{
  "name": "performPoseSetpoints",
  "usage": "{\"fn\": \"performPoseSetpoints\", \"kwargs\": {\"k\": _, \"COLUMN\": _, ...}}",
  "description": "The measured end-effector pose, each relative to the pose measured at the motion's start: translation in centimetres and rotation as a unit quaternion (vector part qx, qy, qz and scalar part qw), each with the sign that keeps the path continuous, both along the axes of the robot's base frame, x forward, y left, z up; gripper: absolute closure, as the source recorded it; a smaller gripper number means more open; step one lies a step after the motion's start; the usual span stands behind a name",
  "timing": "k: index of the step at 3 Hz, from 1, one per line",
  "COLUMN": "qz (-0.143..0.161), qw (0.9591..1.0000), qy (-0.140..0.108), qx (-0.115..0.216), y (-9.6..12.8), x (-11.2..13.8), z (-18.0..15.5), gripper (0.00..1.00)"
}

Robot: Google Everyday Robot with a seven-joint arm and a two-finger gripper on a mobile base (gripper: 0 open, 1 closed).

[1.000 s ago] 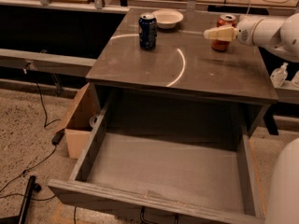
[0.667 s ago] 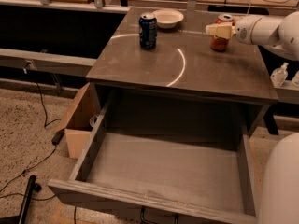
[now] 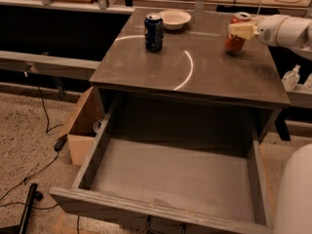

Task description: Place coke can into top drawer

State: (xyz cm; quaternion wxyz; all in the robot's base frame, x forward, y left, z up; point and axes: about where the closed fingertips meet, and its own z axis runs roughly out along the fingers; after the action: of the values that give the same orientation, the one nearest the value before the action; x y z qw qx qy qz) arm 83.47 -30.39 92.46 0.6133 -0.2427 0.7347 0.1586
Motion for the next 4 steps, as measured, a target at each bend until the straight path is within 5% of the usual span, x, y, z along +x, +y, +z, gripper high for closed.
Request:
{"fn": "performPoseSetpoints", "kwargs": {"k": 1, "qz": 0.06, "qw": 0.9979, "qy": 0.002, "qx": 0.022, "y": 0.2, "x": -5.4, "z": 2.9, "gripper": 1.0}}
{"fn": "performPoseSetpoints", "kwargs": {"k": 2, "qz": 0.113, "qw": 0.9929, "qy": 0.028, "qx": 0.025, "y": 1.3, "x": -12.5, "z": 4.7, "gripper": 1.0}}
{"fn": "performPoseSetpoints", "kwargs": {"k": 3, "qz": 0.131, "qw": 0.9894, "qy": 0.056, "qx": 0.027, "y": 2.7, "x": -14.3, "z": 2.9, "gripper": 1.0}}
{"fn": "performPoseSetpoints", "kwargs": {"k": 4, "qz": 0.138, "qw": 0.9884, "qy": 0.054, "qx": 0.035, "y": 3.0, "x": -14.8, "z": 3.3, "gripper": 1.0}}
